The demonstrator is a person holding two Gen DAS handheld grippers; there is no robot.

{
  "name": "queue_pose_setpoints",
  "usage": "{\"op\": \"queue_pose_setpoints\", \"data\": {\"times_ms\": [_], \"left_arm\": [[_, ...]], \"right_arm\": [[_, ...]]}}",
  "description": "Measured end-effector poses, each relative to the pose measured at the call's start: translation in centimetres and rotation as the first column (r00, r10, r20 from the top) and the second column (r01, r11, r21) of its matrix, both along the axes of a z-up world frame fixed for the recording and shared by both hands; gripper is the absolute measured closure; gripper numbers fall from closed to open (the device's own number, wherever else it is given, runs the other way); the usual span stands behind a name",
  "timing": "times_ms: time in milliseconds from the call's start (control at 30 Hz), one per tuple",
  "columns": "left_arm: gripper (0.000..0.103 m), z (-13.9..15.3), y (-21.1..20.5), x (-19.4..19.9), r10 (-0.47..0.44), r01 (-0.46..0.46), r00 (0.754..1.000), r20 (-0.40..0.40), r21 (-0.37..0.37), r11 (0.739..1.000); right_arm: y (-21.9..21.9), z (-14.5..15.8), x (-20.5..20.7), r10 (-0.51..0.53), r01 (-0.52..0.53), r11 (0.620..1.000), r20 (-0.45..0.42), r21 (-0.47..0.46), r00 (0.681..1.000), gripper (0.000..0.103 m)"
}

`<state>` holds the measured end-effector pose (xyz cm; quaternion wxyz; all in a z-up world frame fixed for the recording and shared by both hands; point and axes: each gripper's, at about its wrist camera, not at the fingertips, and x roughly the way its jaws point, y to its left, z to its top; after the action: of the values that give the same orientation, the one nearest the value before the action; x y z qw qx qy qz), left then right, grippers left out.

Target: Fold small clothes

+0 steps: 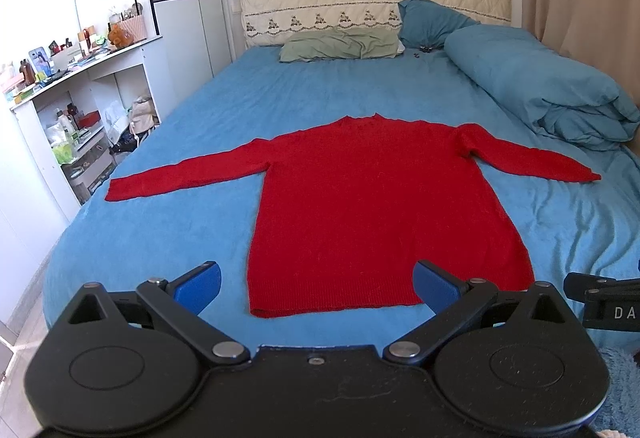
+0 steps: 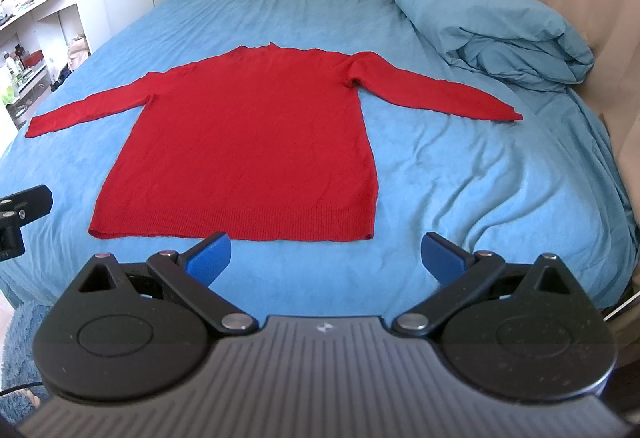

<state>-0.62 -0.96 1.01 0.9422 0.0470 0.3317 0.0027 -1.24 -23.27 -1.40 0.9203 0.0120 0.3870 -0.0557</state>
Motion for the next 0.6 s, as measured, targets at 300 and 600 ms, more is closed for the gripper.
{"op": "queue_pose_setpoints", "data": {"times_ms": [300,600], "left_arm": [[0.000,-0.09,0.00,0.02,0.001,-0.001,1.000,-0.003,-0.003,1.000],[0.000,-0.14,0.02,0.18,-0.002,0.002,1.000,-0.008,-0.009,1.000]], "right_arm": [[0.20,-0.21,-0.04,0.004,-0.004,1.000,0.000,0.002,1.000,0.000],[0.19,-0.26,-0.01,0.003,-0.003,1.000,-0.002,0.003,1.000,0.000]]}}
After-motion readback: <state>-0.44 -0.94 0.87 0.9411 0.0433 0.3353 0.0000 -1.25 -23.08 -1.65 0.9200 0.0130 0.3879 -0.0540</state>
